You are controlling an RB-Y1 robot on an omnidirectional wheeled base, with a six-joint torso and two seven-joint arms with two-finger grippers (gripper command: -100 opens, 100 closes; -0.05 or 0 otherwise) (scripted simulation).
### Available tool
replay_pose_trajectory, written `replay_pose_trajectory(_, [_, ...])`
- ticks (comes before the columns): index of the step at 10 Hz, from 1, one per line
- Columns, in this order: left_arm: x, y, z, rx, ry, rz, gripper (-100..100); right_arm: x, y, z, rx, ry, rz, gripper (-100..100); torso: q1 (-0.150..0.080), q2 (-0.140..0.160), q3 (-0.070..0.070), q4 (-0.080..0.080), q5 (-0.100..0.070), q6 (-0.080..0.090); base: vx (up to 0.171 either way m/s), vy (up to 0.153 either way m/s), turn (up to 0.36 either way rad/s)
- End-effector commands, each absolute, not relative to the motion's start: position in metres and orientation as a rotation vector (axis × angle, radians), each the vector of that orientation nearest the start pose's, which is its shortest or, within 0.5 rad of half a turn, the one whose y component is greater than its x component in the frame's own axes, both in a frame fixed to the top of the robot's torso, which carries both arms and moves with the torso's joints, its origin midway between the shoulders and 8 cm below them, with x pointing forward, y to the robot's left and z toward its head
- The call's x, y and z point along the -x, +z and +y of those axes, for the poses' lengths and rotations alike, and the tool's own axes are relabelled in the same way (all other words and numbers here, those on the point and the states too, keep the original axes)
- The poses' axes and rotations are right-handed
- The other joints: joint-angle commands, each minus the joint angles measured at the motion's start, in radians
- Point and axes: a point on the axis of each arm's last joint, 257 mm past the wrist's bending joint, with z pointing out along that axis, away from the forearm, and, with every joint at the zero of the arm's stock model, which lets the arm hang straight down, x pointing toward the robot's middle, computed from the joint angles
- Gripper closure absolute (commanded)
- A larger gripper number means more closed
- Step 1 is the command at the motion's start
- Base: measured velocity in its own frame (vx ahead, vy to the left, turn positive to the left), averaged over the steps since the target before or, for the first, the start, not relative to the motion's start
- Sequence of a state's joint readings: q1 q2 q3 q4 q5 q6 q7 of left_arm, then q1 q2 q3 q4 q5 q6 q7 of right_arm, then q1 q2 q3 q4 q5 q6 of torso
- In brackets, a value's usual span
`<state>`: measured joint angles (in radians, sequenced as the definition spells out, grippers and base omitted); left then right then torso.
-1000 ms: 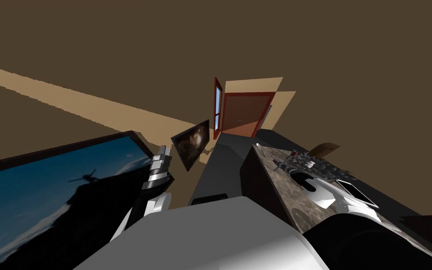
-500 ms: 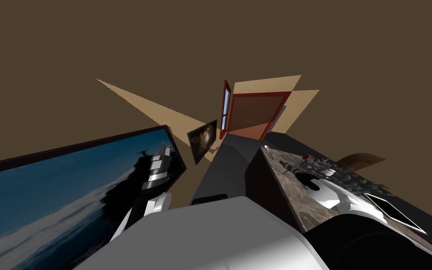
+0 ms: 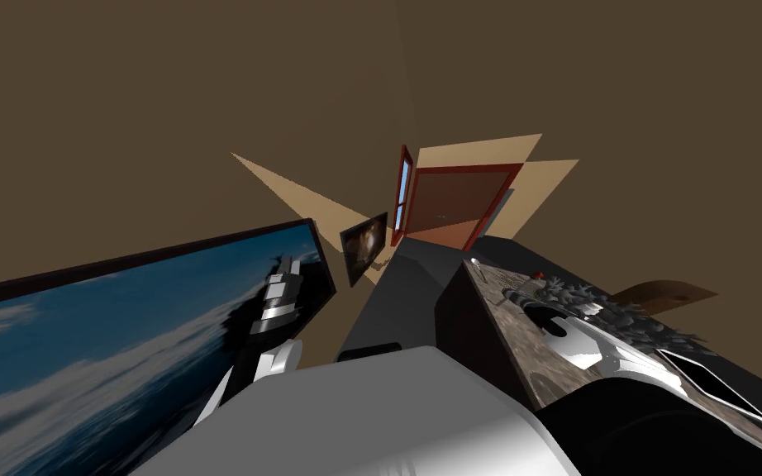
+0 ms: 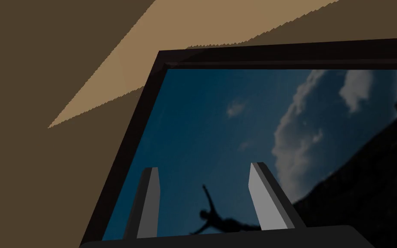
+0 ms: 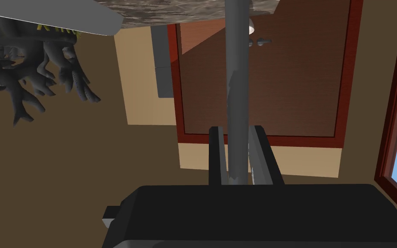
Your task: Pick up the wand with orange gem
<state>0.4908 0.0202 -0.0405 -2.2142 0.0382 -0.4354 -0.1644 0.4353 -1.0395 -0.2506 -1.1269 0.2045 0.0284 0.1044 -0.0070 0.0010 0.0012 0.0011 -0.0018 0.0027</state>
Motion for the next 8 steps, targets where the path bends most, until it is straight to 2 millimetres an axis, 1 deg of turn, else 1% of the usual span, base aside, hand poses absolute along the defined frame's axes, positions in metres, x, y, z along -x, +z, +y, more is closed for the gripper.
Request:
replay_pose_trajectory(1, [-0.369,-0.016,0.271,0.700,-1.191,0.740,0,-0.279,-0.240,-0.795,-0.729,-0.467,1.826,100,0.000,0.000,0.000,0.000,0.000,0.000,0.000,0.000,0.000])
replay_pose_trajectory(2, [-0.369,-0.016,0.271,0.700,-1.191,0.740,0,-0.279,-0.239,-0.795,-0.728,-0.467,1.826,100,-0.001,0.000,0.000,0.000,0.000,0.000,0.000,0.000,0.000])
replay_pose_trajectory(3, [-0.369,-0.016,0.271,0.700,-1.191,0.740,0,-0.279,-0.239,-0.795,-0.728,-0.467,1.826,0,-0.001,0.000,0.000,0.000,0.000,0.000,0.000,0.000,0.000])
replay_pose_trajectory(4, [-0.369,-0.016,0.271,0.700,-1.191,0.740,0,-0.279,-0.244,-0.782,-0.683,-0.458,1.859,100,-0.001,0.000,0.000,0.000,0.000,0.000,0.133,-0.109,-0.337])
replay_pose_trajectory(5, [-0.368,-0.016,0.271,0.700,-1.190,0.741,0,-0.285,-0.242,-0.777,-0.673,-0.446,1.857,100,-0.007,-0.005,-0.002,-0.001,0.000,0.005,0.186,-0.110,-0.419])
replay_pose_trajectory(6, [-0.368,-0.016,0.271,0.700,-1.190,0.741,0,-0.279,-0.253,-0.766,-0.631,-0.447,1.897,100,-0.009,-0.008,-0.004,-0.002,-0.002,0.004,0.234,-0.070,-0.428])
replay_pose_trajectory(7, [-0.368,-0.016,0.271,0.700,-1.190,0.741,0,-0.287,-0.249,-0.759,-0.615,-0.428,1.892,100,-0.007,-0.011,-0.007,-0.003,-0.002,0.003,0.192,-0.061,-0.379])
replay_pose_trajectory(8, [-0.368,-0.016,0.271,0.700,-1.191,0.740,0,-0.295,-0.246,-0.751,-0.598,-0.408,1.887,100,-0.007,-0.011,-0.007,-0.003,-0.001,0.002,0.067,-0.041,-0.126])
